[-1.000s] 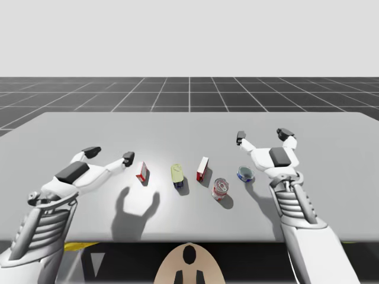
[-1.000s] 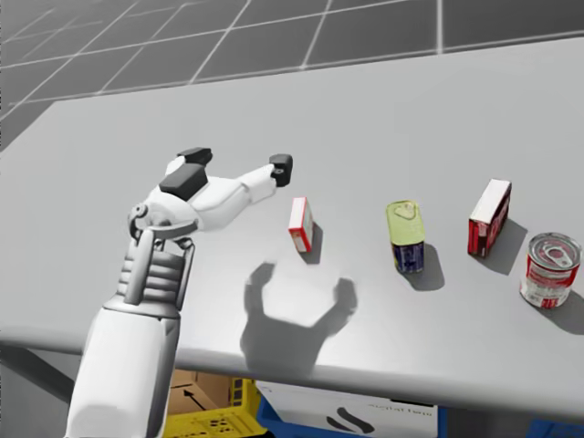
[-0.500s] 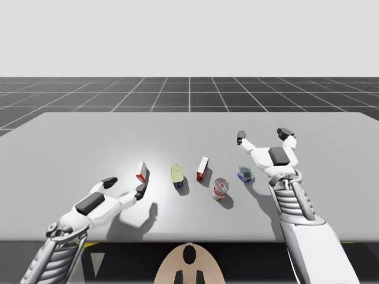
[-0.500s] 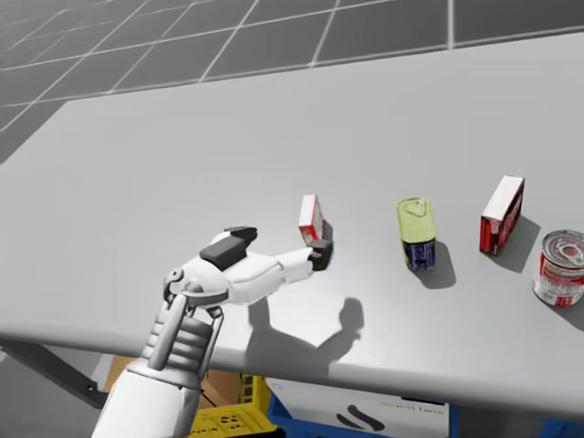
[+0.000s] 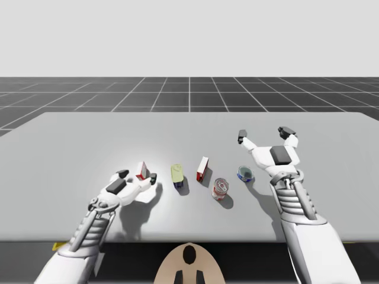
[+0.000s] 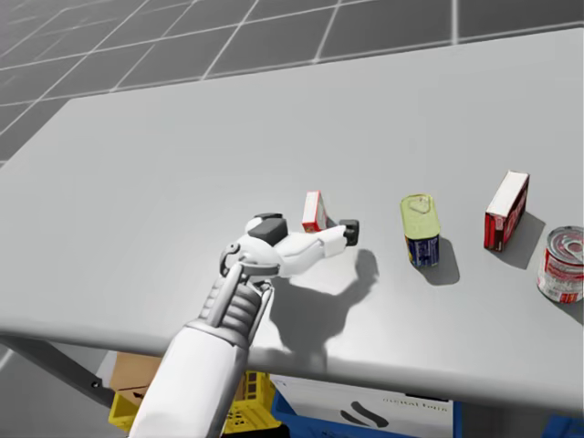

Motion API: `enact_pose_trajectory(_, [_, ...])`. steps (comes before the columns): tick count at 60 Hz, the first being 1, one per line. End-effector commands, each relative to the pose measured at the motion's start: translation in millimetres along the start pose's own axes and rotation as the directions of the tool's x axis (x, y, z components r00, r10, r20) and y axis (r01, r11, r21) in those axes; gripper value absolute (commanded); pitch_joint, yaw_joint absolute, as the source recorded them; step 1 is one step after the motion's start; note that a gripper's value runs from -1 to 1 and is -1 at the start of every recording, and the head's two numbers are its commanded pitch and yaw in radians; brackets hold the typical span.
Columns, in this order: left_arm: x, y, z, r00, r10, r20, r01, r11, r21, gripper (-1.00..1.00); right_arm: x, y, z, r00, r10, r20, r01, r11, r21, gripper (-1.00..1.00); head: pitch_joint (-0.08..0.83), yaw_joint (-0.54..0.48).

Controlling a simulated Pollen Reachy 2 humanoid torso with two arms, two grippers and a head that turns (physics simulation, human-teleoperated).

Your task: Grasp the gelatin box and hold it up.

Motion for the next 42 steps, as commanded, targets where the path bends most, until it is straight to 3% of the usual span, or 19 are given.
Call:
enact_pose_trajectory(1, [0.2, 3.0, -20.0, 0.998, 0.004, -0.061, 0.001, 0.996, 0.084, -1.00, 0.8, -0.8, -0.2, 1.000, -0.003, 0.002, 0.003, 1.000, 0.000, -1.00, 0.664, 0.37])
enact_pose_trajectory(9, [-2.6, 6.3, -29.5, 0.998, 0.005, -0.066, 0.002, 0.993, 0.118, -1.00, 1.9, -1.1, -0.3, 1.000, -0.006, 0.006, 0.006, 1.000, 0.001, -1.00, 0.665, 0.37])
enact_pose_trajectory(11, [-2.9, 5.9, -30.0, 0.998, -0.006, -0.058, 0.014, 0.991, 0.130, -0.82, 2.7, -1.4, -0.3, 1.000, -0.007, 0.009, 0.007, 1.000, 0.002, -1.00, 0.665, 0.37])
enact_pose_trajectory(12, [-3.2, 5.9, -30.1, 0.998, -0.006, -0.057, 0.013, 0.991, 0.130, -0.45, 3.1, -1.6, -0.4, 1.000, -0.008, 0.010, 0.008, 1.000, 0.001, -1.00, 0.665, 0.37])
enact_pose_trajectory(13, [-3.1, 5.8, -30.0, 0.998, -0.005, -0.059, 0.013, 0.991, 0.130, 0.77, 3.6, -1.8, -0.3, 1.000, -0.010, 0.011, 0.010, 1.000, 0.002, -1.00, 0.666, 0.37])
enact_pose_trajectory(14, [-3.4, 5.4, -29.9, 0.998, -0.006, -0.059, 0.014, 0.992, 0.129, 0.91, 4.0, -2.0, -0.3, 1.000, -0.011, 0.012, 0.011, 1.000, 0.002, -1.00, 0.666, 0.37])
enact_pose_trajectory(29, [-7.5, -1.7, -25.9, 0.998, -0.033, -0.062, 0.040, 0.993, 0.113, 1.00, 5.5, -3.1, 0.0, 1.000, -0.012, 0.016, 0.012, 1.000, -0.002, -1.00, 0.641, 0.36])
enact_pose_trajectory(42, [-9.3, -3.7, -24.9, 0.997, -0.057, -0.054, 0.063, 0.991, 0.115, 1.00, 5.0, -3.5, 1.0, 1.000, -0.014, 0.013, 0.014, 1.000, -0.003, -1.00, 0.455, 0.35])
